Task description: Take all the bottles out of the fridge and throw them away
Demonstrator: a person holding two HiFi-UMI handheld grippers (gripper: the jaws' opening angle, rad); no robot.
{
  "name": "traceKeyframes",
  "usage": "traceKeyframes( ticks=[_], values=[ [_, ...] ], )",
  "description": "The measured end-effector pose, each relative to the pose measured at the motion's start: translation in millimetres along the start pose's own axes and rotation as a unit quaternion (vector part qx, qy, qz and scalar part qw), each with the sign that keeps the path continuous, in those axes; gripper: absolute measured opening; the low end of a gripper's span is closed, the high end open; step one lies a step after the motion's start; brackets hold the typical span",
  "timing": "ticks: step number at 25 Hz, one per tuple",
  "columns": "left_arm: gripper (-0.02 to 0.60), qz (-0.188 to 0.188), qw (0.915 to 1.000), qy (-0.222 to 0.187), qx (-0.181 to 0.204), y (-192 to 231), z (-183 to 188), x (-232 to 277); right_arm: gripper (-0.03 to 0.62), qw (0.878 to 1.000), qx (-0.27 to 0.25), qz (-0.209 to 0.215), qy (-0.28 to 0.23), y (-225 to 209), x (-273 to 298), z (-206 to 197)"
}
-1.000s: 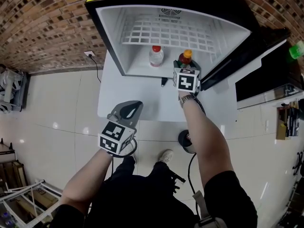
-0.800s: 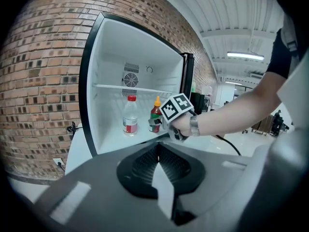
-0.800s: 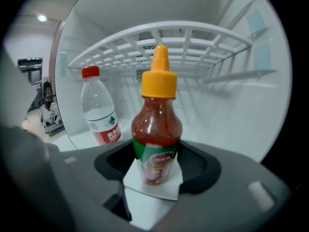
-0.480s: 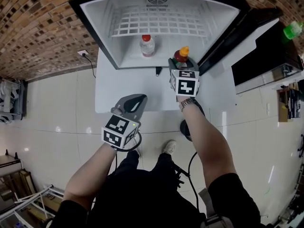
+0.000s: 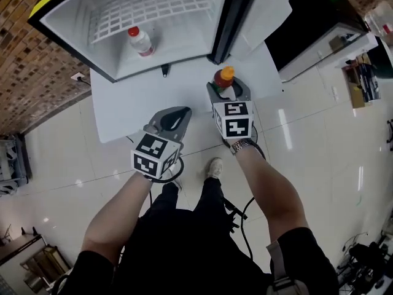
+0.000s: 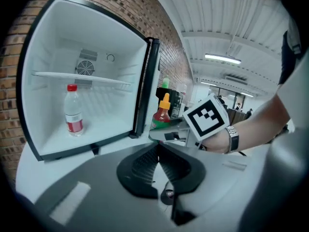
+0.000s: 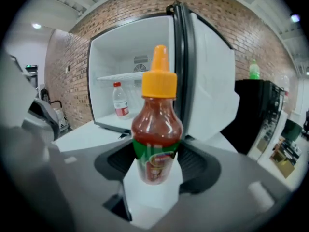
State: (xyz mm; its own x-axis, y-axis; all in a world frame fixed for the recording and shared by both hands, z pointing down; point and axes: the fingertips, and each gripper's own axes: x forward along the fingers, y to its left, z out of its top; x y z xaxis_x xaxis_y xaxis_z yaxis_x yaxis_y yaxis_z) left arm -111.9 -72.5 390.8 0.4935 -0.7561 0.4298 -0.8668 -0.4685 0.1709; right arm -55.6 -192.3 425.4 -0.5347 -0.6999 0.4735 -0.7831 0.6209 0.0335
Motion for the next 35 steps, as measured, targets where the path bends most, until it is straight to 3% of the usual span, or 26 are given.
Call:
traceKeyframes(
  ticks=[9,16,25,35],
  values=[
    [0.003,-0.089,0.9950,0.044,0.016,-86.2,-24.3,69.8,0.276,0.995,0.043,-0.062,0.064,-73.8,-69.6,-121.0],
    [0.003,-0.128,0.9877,0.088,0.020,-133.0,-65.7,122.2,0.276,0.988,0.068,-0.068,0.119,-106.6,-88.1,-222.1],
    [0.003,-0.149,0.9760,0.153,0.042,-156.7,-142.9,189.7,0.276,0.976,0.108,-0.071,0.178,-124.0,-75.2,-332.0],
    [0.003,-0.178,0.9596,0.211,0.052,-165.2,-217.7,228.3,0.276,0.957,0.137,-0.068,0.247,-133.3,-33.0,-451.4]
  ],
)
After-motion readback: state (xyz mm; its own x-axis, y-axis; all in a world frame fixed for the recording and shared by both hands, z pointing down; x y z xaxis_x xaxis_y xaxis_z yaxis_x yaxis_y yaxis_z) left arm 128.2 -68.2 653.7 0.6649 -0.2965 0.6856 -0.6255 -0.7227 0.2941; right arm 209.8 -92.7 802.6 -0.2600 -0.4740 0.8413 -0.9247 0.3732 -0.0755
